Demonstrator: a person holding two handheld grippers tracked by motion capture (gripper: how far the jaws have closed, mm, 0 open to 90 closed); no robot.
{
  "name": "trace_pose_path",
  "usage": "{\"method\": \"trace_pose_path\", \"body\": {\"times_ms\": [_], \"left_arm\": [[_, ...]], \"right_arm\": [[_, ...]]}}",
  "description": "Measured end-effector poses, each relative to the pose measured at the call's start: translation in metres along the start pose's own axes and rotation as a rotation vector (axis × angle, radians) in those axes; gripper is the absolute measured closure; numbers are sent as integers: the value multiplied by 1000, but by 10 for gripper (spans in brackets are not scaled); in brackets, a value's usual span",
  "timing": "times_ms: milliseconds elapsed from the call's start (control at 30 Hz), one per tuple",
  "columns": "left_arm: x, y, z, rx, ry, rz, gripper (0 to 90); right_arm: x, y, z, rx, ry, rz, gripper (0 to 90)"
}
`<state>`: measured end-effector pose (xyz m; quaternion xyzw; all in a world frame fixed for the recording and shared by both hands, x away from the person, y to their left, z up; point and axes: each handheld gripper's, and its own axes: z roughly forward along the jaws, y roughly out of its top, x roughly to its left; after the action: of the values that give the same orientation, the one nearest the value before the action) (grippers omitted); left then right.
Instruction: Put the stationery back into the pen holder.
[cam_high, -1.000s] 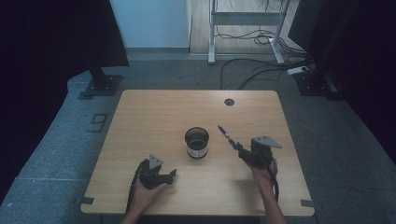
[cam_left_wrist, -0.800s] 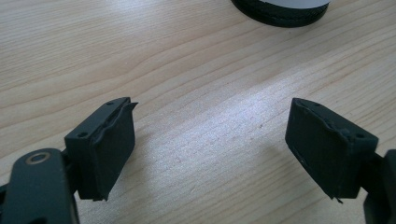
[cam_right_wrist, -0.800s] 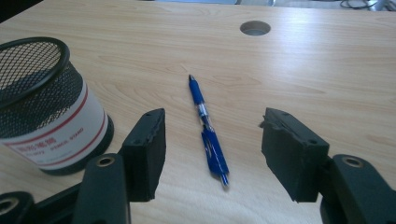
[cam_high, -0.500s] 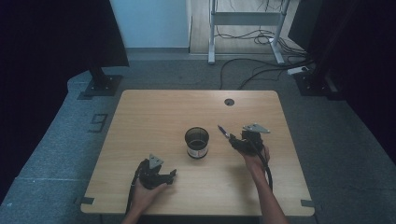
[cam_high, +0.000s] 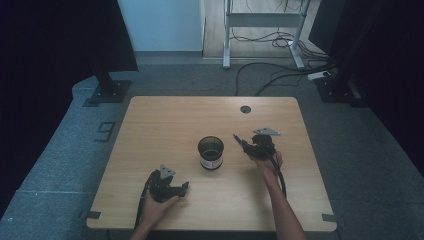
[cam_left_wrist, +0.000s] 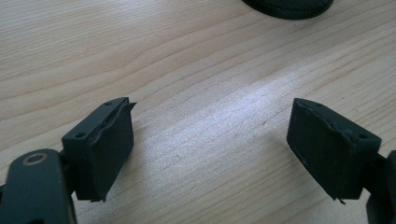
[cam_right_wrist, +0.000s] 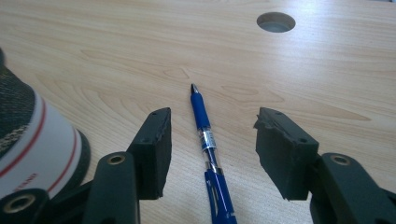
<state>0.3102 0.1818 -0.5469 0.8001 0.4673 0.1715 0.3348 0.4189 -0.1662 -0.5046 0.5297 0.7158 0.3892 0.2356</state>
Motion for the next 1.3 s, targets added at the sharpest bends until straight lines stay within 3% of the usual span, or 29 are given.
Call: {"method": "trace_pose_path", "body": {"times_ms": [267, 500, 733, 900, 1033, 1300], "left_arm": [[0, 0, 0, 4, -1, 1, 152], [-1, 0, 0, 5, 1, 3, 152], [-3, 1, 1, 13, 17, 21, 149], [-4, 1, 2, 13, 18, 27, 148], [-4, 1, 2, 14, 18, 27, 148], [-4, 1, 2, 14, 18, 27, 147]], "right_arm": [[1, -2, 13, 22, 4, -11, 446], [-2, -4, 23, 22, 12, 14, 446], [-2, -3, 36, 67, 26, 38, 444], [3, 5, 44, 74, 21, 15, 442], [4, 9, 55, 85, 28, 24, 446], [11, 14, 73, 115, -6, -16, 470]]}}
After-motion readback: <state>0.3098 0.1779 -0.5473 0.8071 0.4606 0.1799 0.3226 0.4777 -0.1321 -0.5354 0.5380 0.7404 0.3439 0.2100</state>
